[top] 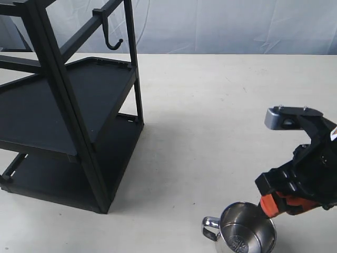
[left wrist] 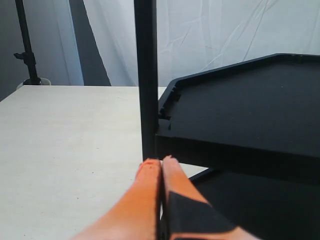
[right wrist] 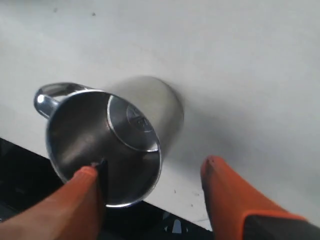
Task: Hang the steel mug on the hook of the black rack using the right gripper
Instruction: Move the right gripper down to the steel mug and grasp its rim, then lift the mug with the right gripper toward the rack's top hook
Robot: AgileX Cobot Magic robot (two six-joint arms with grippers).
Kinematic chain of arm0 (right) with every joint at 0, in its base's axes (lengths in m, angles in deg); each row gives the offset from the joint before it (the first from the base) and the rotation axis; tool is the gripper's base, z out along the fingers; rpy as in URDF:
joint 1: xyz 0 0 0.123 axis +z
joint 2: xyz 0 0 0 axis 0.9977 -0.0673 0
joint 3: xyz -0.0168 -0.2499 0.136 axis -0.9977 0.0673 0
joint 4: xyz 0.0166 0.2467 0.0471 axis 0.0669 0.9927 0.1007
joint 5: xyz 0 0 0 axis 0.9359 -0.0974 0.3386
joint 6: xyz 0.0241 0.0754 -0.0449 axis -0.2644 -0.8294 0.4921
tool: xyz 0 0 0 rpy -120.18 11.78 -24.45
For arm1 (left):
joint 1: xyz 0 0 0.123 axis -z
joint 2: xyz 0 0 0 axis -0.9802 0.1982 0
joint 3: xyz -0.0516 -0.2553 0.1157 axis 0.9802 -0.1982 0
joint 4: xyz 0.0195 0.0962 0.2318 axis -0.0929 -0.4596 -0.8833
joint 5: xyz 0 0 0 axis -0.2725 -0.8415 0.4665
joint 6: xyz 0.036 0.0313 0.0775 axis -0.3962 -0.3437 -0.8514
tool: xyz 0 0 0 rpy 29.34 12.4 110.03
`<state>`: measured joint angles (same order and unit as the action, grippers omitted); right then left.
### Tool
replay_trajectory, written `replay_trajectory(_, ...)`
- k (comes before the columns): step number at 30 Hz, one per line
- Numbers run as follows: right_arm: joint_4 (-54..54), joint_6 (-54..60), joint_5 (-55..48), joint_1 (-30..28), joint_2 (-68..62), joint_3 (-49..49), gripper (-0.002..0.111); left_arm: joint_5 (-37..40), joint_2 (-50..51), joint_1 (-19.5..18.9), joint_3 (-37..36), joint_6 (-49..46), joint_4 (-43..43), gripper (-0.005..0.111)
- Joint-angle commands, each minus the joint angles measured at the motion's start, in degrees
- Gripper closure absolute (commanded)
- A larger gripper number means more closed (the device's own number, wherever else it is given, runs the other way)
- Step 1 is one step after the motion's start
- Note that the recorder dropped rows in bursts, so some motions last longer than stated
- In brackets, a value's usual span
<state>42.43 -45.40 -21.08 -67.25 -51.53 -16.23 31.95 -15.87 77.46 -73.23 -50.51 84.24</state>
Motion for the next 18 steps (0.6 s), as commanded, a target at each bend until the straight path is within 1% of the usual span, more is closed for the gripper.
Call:
replay_trajectory(1,1.4,0.7,1.6,0.2,-2.9,2.5,0.054,0.1,-0.3,0.1,0.0,0.1,0.0,0.105)
replay_trajectory(4,3.5,0.7,3.9,0.2,-4.3,3.4,0.054,0.1,-0.3,0.1,0.0,0.1,0.0,0.105)
replay_trajectory(14,3.5,0.7,9.3,3.9,-11.6,3.9,0.055,0.1,-0.3,0.1,0.0,0.1,0.0,0.105)
replay_trajectory(15,3.5,0.7,9.3,3.9,-12.0,3.9,0.057,0.1,-0.3,0.1,0.0,0.1,0.0,0.105)
replay_trajectory(16,3.5,0.7,9.3,3.9,-12.2,3.9,0.062,0.1,-0.3,0.1,0.0,0.1,0.0,0.105)
replay_trajectory(18,3.5,0.7,9.4,3.9,-12.4,3.9,0.078,0.1,-0.3,0.1,0.0,0.1,0.0,0.105)
